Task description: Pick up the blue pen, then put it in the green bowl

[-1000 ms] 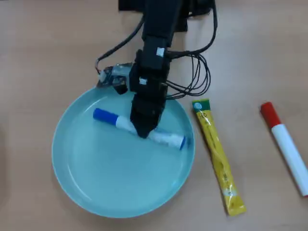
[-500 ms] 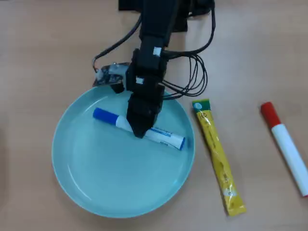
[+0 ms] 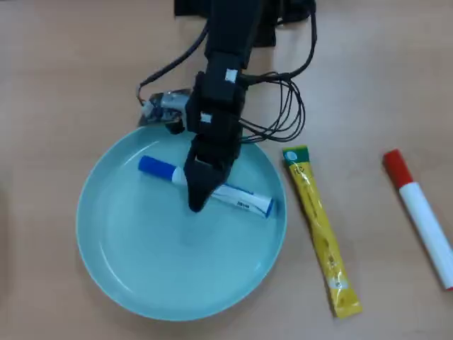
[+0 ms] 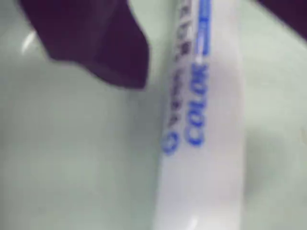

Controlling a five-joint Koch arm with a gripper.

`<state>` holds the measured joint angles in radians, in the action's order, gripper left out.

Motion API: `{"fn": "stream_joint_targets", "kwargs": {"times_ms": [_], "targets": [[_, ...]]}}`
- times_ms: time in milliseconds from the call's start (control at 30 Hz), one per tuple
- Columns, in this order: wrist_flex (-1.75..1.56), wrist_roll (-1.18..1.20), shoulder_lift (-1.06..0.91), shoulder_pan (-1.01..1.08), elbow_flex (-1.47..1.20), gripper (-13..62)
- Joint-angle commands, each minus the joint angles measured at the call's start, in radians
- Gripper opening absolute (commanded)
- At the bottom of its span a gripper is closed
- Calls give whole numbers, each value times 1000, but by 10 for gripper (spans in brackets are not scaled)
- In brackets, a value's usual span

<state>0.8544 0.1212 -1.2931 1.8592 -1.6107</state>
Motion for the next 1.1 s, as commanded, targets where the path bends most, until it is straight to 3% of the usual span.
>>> {"fn": "stream_joint_targets", "kwargs": {"times_ms": [0,400,1067], "targets": [[63,3,-55,0,75,515],[169,2,-255,-101,81,515],[123,117,-534,-238,-236,523]]}}
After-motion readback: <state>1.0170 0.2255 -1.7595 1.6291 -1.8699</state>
